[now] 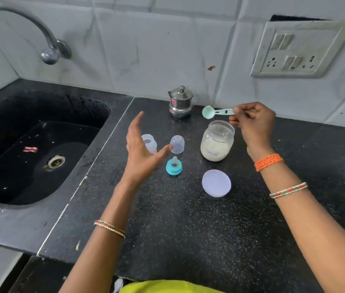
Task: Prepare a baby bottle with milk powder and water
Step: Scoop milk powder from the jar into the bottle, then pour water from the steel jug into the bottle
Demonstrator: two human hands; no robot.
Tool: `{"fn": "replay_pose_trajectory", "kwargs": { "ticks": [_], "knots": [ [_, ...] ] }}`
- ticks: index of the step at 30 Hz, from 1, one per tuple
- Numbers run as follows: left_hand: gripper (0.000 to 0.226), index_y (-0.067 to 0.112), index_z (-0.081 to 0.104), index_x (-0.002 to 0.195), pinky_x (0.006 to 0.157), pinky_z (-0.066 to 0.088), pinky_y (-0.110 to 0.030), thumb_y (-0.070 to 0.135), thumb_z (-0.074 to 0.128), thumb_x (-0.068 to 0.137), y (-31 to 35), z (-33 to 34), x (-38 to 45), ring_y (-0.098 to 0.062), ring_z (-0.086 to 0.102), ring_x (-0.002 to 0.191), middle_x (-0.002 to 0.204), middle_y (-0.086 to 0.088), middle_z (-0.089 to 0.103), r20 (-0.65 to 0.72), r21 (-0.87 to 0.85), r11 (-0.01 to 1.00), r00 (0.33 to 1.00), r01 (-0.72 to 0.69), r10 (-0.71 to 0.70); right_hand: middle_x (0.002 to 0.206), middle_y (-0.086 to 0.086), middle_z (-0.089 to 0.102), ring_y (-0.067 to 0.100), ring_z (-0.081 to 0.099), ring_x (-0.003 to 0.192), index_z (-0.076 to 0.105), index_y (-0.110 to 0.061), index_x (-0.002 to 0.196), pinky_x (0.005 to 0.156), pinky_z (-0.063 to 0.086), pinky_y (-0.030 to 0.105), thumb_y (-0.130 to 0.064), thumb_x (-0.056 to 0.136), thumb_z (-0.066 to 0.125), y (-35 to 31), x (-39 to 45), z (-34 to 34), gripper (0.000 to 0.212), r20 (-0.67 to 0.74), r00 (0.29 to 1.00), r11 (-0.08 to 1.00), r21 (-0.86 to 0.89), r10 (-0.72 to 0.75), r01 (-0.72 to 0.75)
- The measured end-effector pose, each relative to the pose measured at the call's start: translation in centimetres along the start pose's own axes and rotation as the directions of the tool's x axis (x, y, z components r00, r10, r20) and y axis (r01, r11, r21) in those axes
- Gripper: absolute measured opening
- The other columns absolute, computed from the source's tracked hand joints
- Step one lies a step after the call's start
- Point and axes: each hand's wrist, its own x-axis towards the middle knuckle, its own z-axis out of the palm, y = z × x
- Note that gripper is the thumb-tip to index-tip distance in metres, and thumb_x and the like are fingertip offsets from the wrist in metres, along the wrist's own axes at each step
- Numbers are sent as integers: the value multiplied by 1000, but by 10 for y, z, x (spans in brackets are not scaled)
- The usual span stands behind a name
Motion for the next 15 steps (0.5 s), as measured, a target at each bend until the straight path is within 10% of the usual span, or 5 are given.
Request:
{"fn": "replay_pose_trajectory", "kwargs": {
  "ticks": [10,15],
  "knots": [
    [57,18,43,133,86,42,-10,12,67,82,61,98,40,-6,48,114,132,5,48,196,-163,986,977,-47,79,67,-2,64,0,56,58,68,-13,76,54,42,6,-16,80,73,39,20,-28,7,-77,988,945,-311,-133,103],
    [51,12,45,130,80,43,-8,-3,55,83,53,118,55,-11,49,113,132,-2,50,225,-134,987,973,89,-57,72,0,70,-2,61,63,72,-10,79,59,48,8,-16,78,75,43,27,-10,7,104,990,920,-370,-99,131]
  ]
}}
